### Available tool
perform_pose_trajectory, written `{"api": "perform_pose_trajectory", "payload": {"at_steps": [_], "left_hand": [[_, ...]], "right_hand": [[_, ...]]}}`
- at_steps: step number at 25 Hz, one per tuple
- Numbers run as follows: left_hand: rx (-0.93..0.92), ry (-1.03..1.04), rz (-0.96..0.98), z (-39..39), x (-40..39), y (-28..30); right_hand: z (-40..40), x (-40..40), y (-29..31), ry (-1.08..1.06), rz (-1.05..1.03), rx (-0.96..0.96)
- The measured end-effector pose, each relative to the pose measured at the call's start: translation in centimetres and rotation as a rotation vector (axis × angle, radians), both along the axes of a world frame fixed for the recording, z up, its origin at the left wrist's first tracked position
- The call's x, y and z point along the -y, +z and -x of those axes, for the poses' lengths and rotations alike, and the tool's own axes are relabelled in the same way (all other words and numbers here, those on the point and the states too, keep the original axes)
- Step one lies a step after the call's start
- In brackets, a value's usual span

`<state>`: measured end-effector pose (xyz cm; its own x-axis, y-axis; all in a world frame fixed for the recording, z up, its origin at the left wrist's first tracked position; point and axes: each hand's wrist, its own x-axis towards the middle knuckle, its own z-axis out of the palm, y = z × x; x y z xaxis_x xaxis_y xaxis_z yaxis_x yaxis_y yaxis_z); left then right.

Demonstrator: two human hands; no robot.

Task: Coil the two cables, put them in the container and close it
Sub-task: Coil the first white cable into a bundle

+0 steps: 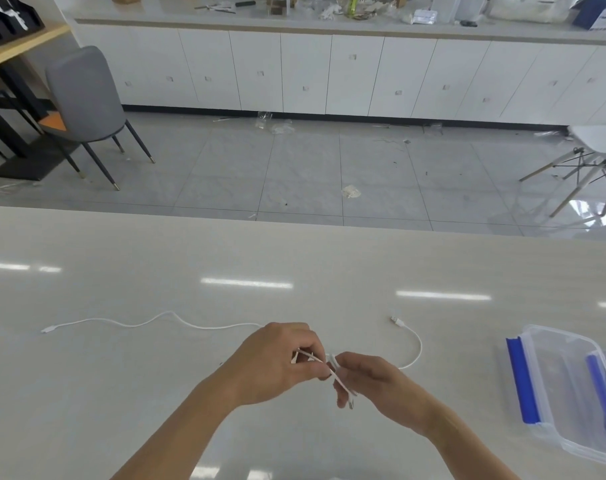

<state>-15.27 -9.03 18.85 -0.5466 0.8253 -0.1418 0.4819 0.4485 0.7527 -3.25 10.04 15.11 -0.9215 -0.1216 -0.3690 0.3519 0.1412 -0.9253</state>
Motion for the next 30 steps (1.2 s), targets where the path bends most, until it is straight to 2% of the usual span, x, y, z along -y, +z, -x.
{"api": "perform_pose_trajectory", "payload": {"at_steps": [5,10,15,18,23,27,28,30], "left_hand": [[0.170,0.044,-0.129,1.1,0.2,-0.3],[0.358,0.209,-0.287,0.7,-0.2,-2.4],[0.415,0.362,-0.242,-1.6,-1.5,-5.2],[0.399,0.351,-0.181,-3.1,-2.0,-6.2],[0.313,0.295,-0.120,-4.9,-2.5,-5.9],[0.198,0.217,-0.025,-5.1,-2.8,-4.8],[0.162,0.197,0.008,-5.1,-2.7,-4.6],[0.098,0.144,0.063,-5.4,-2.5,-4.2]], "right_hand": [[-0.3,0.4,1.2,0.070,0.130,0.013],[-0.1,0.4,1.6,-0.028,0.369,-0.027],[0.4,0.7,1.7,-0.216,0.637,-0.090],[0.8,0.6,1.6,-0.352,0.729,-0.148],[1.4,0.5,0.8,-0.574,0.675,-0.183],[1.4,0.2,0.0,-0.657,0.697,-0.178],[1.4,0.2,-0.3,-0.678,0.668,-0.184],[1.4,0.2,-0.8,-0.706,0.431,-0.187]]}}
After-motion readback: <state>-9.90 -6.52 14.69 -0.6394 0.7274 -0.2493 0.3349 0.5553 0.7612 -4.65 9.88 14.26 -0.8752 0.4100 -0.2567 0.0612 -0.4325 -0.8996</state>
